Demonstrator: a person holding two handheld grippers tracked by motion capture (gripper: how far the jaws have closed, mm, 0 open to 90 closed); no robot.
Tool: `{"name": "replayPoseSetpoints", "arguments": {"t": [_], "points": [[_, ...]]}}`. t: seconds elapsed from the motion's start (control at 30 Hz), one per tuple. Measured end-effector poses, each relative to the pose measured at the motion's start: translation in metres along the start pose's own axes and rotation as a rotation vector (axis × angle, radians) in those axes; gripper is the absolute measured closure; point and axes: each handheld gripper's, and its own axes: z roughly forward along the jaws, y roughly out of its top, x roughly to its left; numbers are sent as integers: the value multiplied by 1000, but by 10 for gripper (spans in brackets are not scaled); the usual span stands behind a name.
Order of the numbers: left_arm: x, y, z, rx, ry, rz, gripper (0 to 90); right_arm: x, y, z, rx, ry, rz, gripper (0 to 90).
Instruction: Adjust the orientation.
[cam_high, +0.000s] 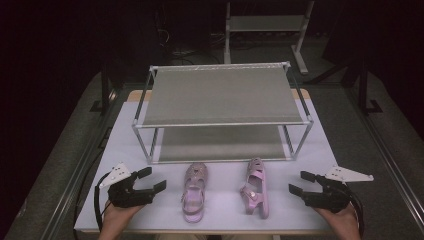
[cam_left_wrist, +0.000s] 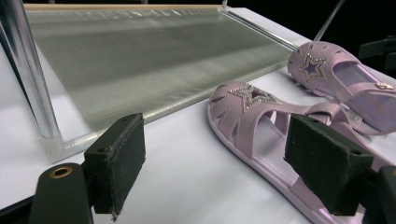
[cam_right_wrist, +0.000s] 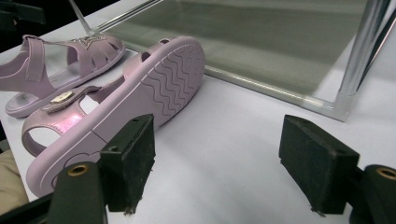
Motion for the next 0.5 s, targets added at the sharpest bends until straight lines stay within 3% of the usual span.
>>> {"name": "replayPoseSetpoints", "arguments": {"t": [0.33, 0.5], "points": [[-3, 0, -4, -17, -3, -12, 204, 1, 0, -3, -17, -6, 6, 265], [-9, 0, -5, -16, -15, 8, 204, 3, 0, -3, -22, -12, 7, 265]]}}
